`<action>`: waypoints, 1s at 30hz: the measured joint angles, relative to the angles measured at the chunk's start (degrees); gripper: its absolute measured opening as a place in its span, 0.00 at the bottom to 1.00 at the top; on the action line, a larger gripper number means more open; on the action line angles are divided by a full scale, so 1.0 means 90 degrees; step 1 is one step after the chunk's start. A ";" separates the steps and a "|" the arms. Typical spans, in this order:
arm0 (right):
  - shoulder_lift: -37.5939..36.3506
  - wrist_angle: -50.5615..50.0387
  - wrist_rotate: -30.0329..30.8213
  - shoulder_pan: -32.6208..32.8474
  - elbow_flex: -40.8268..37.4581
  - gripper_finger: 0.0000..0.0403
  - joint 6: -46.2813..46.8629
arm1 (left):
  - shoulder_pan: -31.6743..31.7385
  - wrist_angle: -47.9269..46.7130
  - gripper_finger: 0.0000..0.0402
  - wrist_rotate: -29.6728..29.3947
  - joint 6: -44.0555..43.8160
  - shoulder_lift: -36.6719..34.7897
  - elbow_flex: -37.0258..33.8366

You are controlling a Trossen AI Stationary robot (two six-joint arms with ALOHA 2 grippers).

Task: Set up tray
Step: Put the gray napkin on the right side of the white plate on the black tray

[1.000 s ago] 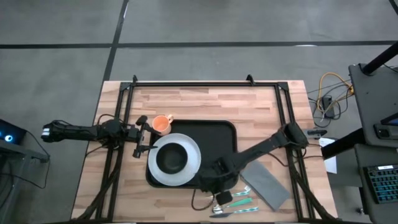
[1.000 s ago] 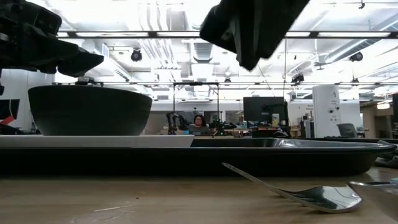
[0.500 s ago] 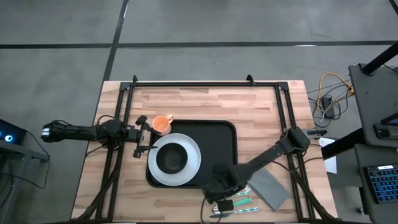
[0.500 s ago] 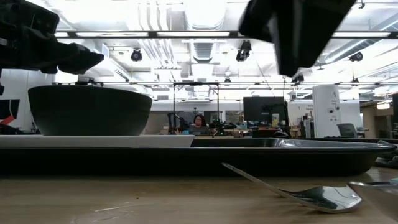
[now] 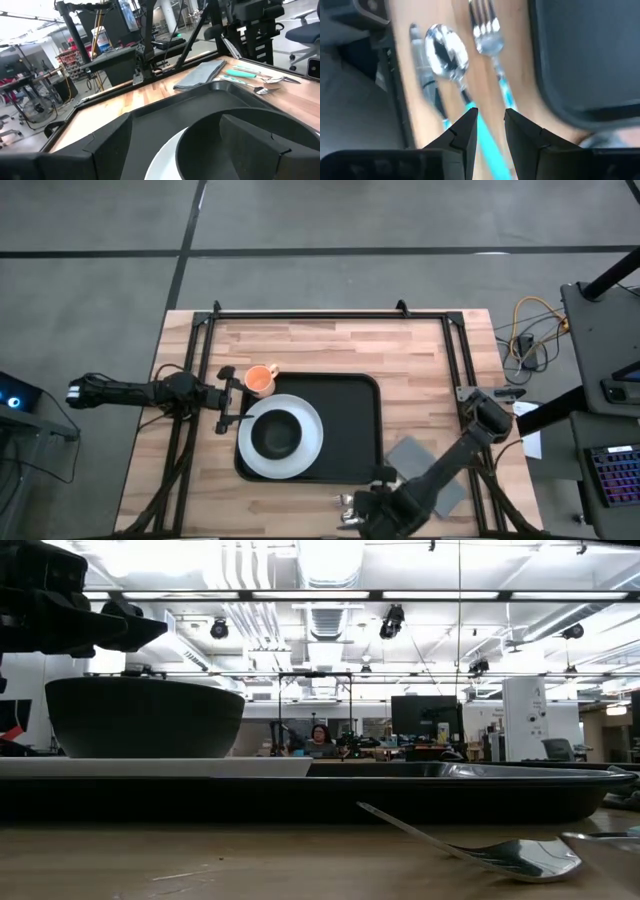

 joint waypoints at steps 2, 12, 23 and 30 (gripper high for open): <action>-0.0002 -0.0055 0.0000 0.0131 0.0002 0.22 0.0314 | -0.0005 0.0025 0.70 0.0000 0.0008 0.0000 0.0000; -0.0010 -0.1076 0.0118 0.0724 0.0000 0.24 0.2097 | -0.0005 0.0035 0.70 0.0000 0.0013 0.0000 0.0000; -0.0019 -0.1233 -0.0014 0.0868 -0.0352 0.42 0.2369 | -0.0002 0.0030 0.70 0.0000 0.0013 0.0000 0.0000; -0.0022 -0.1326 -0.0240 0.1173 -0.0899 0.54 0.3074 | 0.0001 0.0028 0.70 0.0000 0.0010 0.0000 0.0000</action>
